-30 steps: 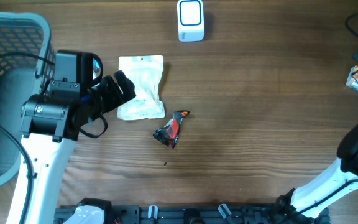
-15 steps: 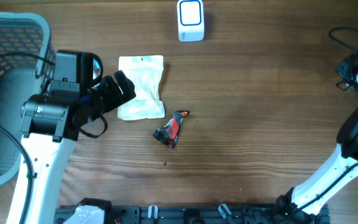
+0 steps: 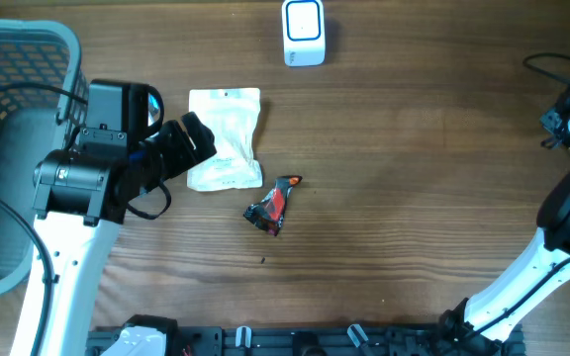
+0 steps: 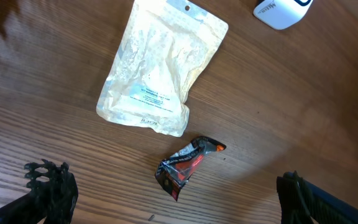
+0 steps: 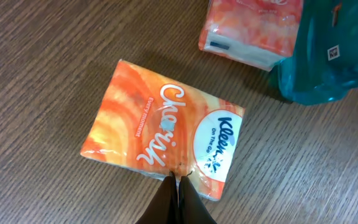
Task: Scan the item barcode
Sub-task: 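Hold the right gripper open at the table's right edge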
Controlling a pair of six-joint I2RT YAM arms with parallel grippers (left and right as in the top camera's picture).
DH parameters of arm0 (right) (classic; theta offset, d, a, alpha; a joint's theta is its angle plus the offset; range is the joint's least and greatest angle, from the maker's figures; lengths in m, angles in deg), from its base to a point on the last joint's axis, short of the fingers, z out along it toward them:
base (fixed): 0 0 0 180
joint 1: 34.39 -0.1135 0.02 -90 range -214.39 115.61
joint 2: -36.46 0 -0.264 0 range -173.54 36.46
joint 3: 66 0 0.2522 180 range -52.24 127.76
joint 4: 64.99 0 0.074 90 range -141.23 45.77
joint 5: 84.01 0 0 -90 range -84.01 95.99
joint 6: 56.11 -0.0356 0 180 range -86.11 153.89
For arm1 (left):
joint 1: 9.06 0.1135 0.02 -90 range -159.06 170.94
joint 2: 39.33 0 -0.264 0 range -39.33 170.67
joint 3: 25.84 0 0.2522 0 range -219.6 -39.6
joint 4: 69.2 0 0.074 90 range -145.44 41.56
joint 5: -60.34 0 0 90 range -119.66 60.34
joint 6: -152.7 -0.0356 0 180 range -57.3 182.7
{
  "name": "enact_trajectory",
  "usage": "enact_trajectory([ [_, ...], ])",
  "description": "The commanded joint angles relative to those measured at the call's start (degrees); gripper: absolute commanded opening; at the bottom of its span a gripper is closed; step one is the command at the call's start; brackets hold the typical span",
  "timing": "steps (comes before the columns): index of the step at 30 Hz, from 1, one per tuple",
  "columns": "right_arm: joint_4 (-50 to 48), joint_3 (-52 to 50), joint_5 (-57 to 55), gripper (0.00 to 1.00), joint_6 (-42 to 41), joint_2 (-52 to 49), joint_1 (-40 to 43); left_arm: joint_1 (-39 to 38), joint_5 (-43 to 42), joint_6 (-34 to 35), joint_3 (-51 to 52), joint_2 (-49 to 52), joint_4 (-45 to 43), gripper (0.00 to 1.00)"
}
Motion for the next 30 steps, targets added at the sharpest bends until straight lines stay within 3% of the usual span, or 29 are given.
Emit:
enact_trajectory([
  [1,-1.64,0.85,6.56,0.05,3.56,3.87,-0.26,0.31,-0.66,-0.83,-0.5,-0.09,-0.13,1.0],
  [6,-4.39,0.68,22.77,0.05,5.66,3.91,-0.46,0.31,-0.66,-0.83,-0.5,-0.09,-0.13,1.0],
  [23,-1.42,0.31,-1.27,0.05,5.75,-2.69,1.36,0.31,-0.66,-0.83,-0.5,-0.09,-0.13,1.0],
  [28,-1.66,0.76,0.09,0.05,7.17,0.09,0.85,0.31,-0.66,-0.85,-0.5,-0.09,-0.13,1.0],
  [30,-2.19,1.36,5.46,0.1,7.34,3.19,0.24,0.31,-0.66,-0.83,-0.5,-0.09,-0.13,1.0],
])
